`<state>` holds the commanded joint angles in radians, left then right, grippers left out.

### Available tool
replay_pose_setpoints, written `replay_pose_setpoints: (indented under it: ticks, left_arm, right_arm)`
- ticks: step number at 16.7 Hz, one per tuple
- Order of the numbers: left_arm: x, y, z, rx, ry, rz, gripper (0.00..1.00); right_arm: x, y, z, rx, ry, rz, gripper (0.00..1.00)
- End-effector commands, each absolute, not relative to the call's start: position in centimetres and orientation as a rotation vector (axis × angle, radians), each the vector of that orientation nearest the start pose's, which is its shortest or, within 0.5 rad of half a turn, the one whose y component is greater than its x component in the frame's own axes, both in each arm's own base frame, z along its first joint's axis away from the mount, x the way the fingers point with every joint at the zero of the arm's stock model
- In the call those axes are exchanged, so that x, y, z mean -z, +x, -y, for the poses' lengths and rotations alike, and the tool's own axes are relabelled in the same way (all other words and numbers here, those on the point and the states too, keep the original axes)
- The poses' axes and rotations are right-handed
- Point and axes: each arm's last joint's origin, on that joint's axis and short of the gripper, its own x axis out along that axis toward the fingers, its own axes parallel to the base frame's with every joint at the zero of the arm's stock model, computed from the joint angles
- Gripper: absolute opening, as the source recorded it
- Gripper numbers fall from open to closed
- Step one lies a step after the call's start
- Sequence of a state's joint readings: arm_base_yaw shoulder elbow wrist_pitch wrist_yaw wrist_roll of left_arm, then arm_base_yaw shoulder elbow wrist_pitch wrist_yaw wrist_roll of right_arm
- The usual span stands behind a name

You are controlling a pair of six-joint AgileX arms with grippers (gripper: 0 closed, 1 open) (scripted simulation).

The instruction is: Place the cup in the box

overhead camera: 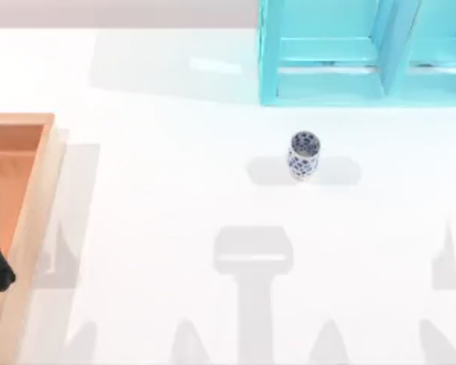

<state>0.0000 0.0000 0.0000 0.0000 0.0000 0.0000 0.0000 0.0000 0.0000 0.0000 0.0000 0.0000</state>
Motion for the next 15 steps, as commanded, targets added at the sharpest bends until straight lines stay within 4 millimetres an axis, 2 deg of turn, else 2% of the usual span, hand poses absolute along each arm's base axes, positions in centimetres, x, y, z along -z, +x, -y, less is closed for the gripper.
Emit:
replay_pose_setpoints:
  ticks: [4,7,11,13,15]
  left_arm:
    - [-16.5,10.6,0.2,0.006,-0.005,-0.010,1.00]
    - [-19.1,10.8,0.5,0.031,-0.030,-0.061,1.00]
    - [-25.4,12.8,1.4,0.081,-0.094,-0.197,1.00]
    - [-29.2,15.3,2.3,0.105,-0.133,-0.292,1.00]
    - [-32.5,19.1,3.7,0.124,-0.170,-0.403,1.00]
  right_arm:
    - [-16.0,10.6,0.1,0.000,0.000,0.000,1.00]
    - [-16.0,10.6,0.1,0.000,0.000,0.000,1.00]
    - [-16.0,10.6,0.1,0.000,0.000,0.000,1.00]
    - [-16.0,10.6,0.1,0.000,0.000,0.000,1.00]
    - [-16.0,10.6,0.1,0.000,0.000,0.000,1.00]
